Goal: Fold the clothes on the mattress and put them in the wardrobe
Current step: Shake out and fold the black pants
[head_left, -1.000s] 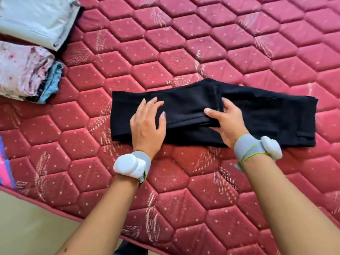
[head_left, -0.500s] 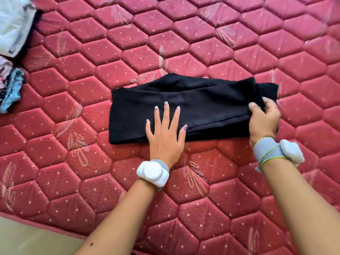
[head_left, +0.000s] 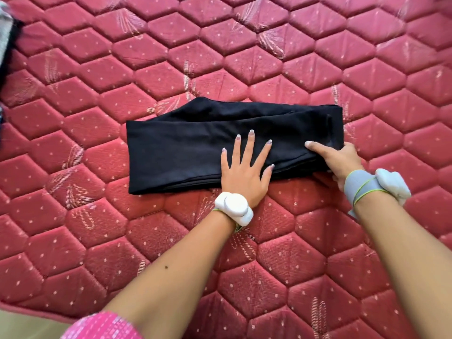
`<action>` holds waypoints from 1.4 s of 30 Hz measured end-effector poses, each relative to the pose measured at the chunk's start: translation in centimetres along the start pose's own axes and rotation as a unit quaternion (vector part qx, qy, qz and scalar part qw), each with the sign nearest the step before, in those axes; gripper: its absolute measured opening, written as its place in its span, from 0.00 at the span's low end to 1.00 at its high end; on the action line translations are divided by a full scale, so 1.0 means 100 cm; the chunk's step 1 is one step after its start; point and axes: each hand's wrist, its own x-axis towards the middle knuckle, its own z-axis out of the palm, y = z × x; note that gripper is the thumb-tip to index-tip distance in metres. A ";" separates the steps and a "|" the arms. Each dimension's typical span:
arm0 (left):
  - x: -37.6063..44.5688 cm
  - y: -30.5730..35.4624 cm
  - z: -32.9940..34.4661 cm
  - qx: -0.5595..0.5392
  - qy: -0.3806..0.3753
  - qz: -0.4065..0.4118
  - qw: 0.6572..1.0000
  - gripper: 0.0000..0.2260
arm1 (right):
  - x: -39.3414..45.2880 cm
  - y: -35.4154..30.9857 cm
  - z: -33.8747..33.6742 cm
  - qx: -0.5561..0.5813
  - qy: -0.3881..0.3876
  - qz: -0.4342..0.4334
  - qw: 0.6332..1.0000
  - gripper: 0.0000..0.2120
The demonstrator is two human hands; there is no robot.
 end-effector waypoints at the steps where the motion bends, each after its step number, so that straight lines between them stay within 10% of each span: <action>1: 0.001 0.000 -0.001 0.000 -0.005 -0.001 1.000 0.25 | -0.002 -0.003 -0.003 0.036 -0.032 0.006 0.999 0.27; 5: 0.007 0.000 -0.037 -0.292 -0.056 -0.032 0.954 0.26 | -0.024 -0.021 0.003 0.048 0.019 -0.083 0.995 0.22; 10: 0.006 -0.052 -0.116 -0.800 -0.099 -0.208 0.554 0.34 | -0.116 -0.082 0.045 -0.122 0.045 -0.312 0.941 0.19; 15: -0.020 -0.135 -0.151 -0.856 -0.057 -0.193 0.476 0.33 | -0.178 -0.103 0.115 -0.143 -0.290 -0.437 0.839 0.23; 24: -0.025 -0.212 -0.113 -0.616 0.001 -0.403 0.677 0.23 | -0.136 -0.035 0.162 -0.316 -0.094 -0.460 0.825 0.24; 29: -0.027 -0.191 -0.111 -0.100 0.181 -0.389 0.897 0.25 | -0.146 -0.039 0.183 -0.270 0.023 -0.466 0.842 0.25; 33: -0.005 -0.160 -0.081 0.000 0.137 -0.276 0.951 0.25 | -0.133 -0.046 0.204 -0.340 0.036 -0.483 0.806 0.27; 42: 0.000 -0.167 -0.034 -0.006 0.148 -0.284 0.947 0.27 | -0.096 -0.005 0.218 -0.408 0.028 -0.442 0.798 0.30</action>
